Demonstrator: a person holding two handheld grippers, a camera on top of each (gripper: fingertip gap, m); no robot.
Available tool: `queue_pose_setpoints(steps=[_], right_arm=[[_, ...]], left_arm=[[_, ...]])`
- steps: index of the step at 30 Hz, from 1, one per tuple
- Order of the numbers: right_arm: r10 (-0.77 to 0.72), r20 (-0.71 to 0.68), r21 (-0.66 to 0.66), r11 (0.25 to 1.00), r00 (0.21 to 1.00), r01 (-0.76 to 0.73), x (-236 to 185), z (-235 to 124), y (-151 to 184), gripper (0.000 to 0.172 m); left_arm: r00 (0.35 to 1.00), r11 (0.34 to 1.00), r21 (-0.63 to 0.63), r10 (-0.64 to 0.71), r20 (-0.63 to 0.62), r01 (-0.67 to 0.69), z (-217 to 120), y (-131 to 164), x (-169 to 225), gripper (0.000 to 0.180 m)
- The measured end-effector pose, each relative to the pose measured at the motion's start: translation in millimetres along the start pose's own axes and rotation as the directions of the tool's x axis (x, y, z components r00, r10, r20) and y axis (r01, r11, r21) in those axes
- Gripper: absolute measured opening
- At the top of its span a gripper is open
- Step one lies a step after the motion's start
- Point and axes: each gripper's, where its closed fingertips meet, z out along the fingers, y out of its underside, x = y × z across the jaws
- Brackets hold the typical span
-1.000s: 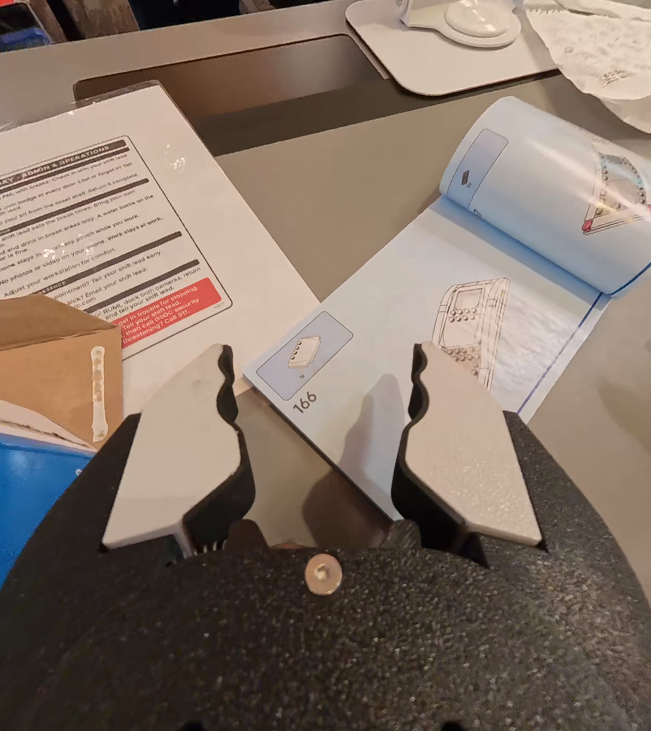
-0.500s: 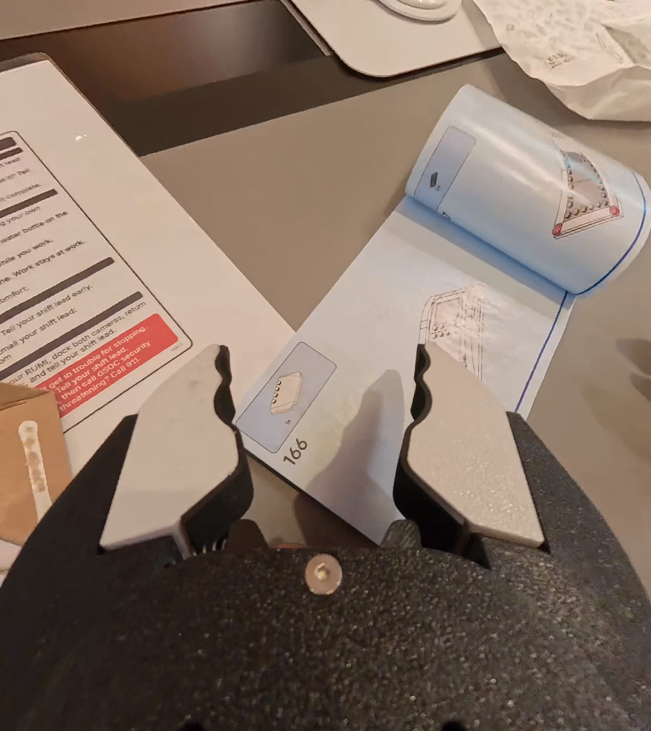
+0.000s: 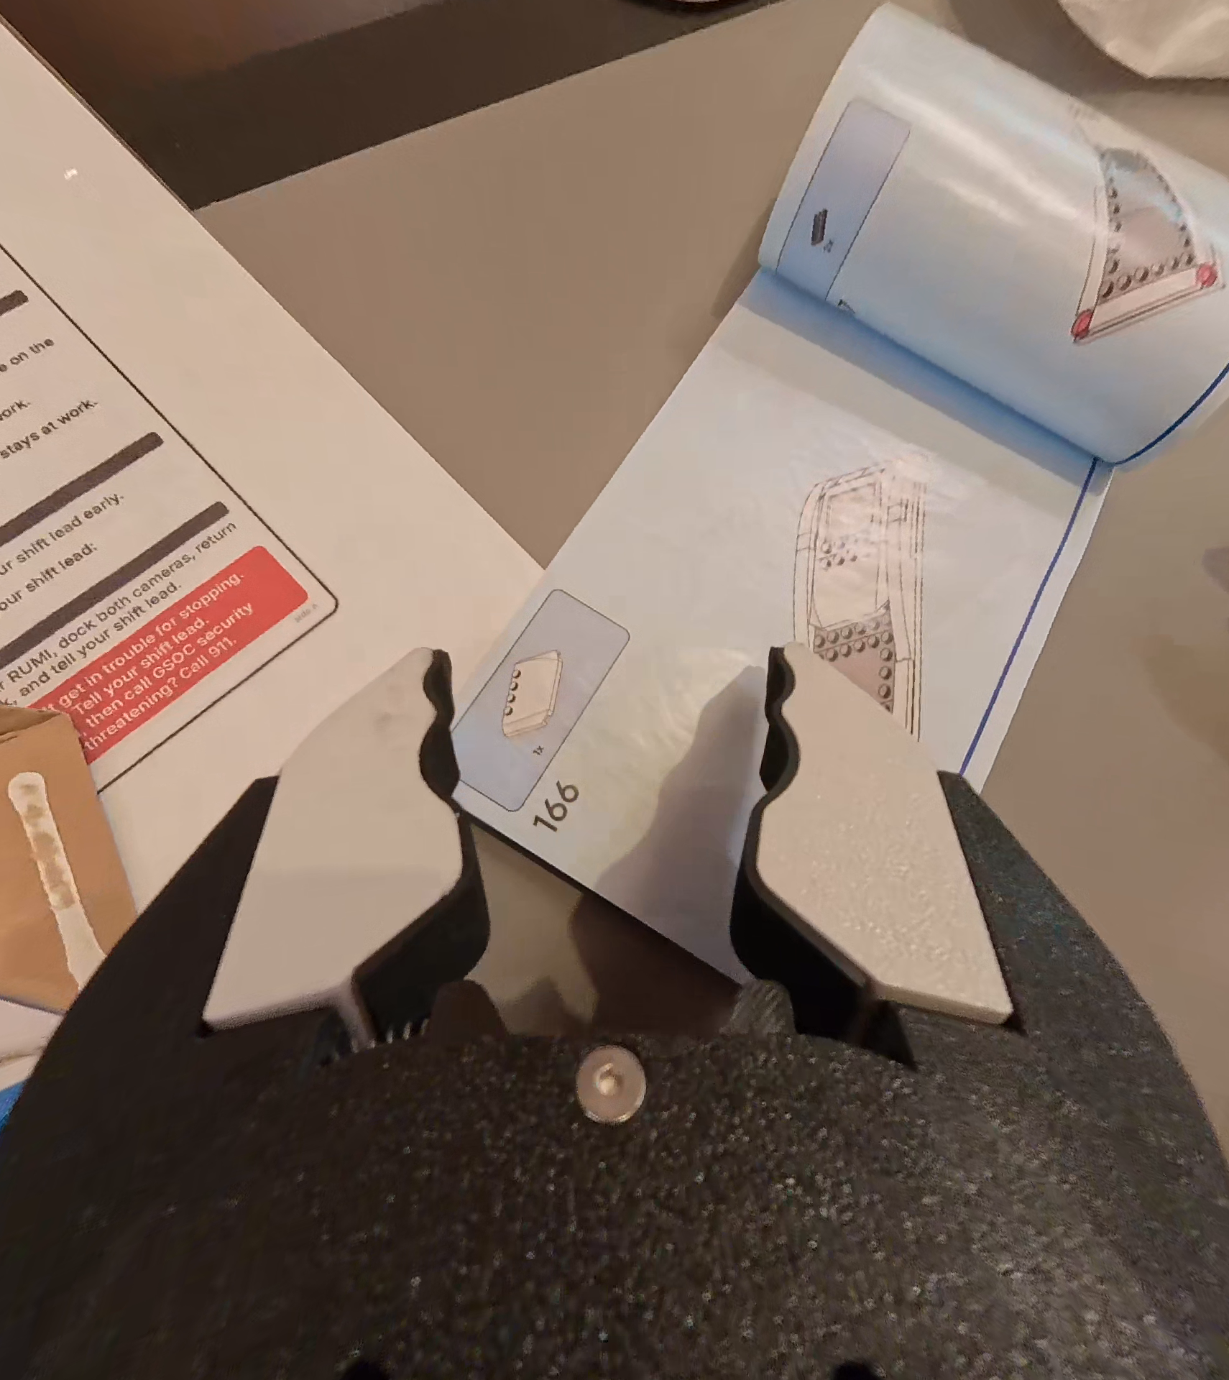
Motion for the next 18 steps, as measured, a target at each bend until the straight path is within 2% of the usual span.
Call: queue_pose_setpoints(steps=[9,14,18], right_arm=[[-0.004,0.008,-0.002,1.000,1.000,0.004,-2.1,0.4,0.1,0.027],[-0.004,0.011,-0.002,1.000,1.000,0.004,-2.7,0.5,0.2,0.027],[-0.004,0.014,0.001,1.000,1.000,0.004,-3.3,0.2,0.0,0.027]], left_arm=[[0.997,0.998,-0.038,0.044,0.058,-0.042,0.3,7.8,-0.4,0.080],[0.999,0.998,-0.056,0.034,0.030,-0.033,-2.4,13.1,7.8,0.080],[0.996,0.993,-0.081,0.082,-0.030,-0.085,-5.5,18.9,28.0,0.077]])
